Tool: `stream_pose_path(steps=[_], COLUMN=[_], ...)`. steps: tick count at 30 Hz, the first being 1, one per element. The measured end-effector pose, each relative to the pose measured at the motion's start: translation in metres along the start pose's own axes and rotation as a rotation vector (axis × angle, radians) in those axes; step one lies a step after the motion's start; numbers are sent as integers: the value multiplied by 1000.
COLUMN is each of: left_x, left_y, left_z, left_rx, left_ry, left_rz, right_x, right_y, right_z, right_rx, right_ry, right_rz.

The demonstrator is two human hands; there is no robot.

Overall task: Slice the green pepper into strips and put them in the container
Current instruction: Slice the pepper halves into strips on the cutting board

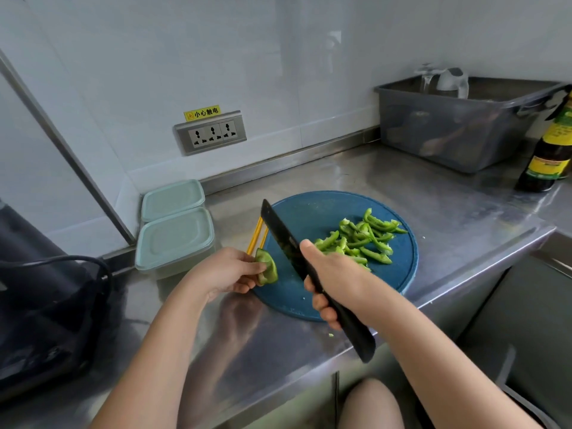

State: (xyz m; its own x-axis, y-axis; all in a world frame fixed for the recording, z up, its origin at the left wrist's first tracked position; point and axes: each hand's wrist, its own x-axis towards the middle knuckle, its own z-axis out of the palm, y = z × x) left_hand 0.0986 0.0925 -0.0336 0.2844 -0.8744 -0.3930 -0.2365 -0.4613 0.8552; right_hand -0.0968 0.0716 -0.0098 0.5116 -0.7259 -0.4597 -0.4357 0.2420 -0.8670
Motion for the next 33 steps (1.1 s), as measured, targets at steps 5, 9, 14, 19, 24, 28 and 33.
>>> stream_pose_path(steps=[5,9,14,19,24,28,33], left_x=[-1,-3,-1,-1,0,1,2], left_y=[1,2,1,1,0,1,1], left_z=[2,3,3,3,2,0,-3], left_rx=[10,24,54,54,34,-23,-108], left_ry=[-7,36,50,44,53,50,52], left_rz=[14,13,1,7,8,-22,-46], right_x=[-11,-18,-18,-16,-14,-13,-6], right_y=[19,28,32,33,33,30,27], right_z=[31,44,52,53,55,60,70], right_rx=[-350,-453,-502,-489,-478,-493,-540], right_ry=[182,233,237,243,236,245,313], right_rz=[-245,-311,-341,-335,-319,-308,-319])
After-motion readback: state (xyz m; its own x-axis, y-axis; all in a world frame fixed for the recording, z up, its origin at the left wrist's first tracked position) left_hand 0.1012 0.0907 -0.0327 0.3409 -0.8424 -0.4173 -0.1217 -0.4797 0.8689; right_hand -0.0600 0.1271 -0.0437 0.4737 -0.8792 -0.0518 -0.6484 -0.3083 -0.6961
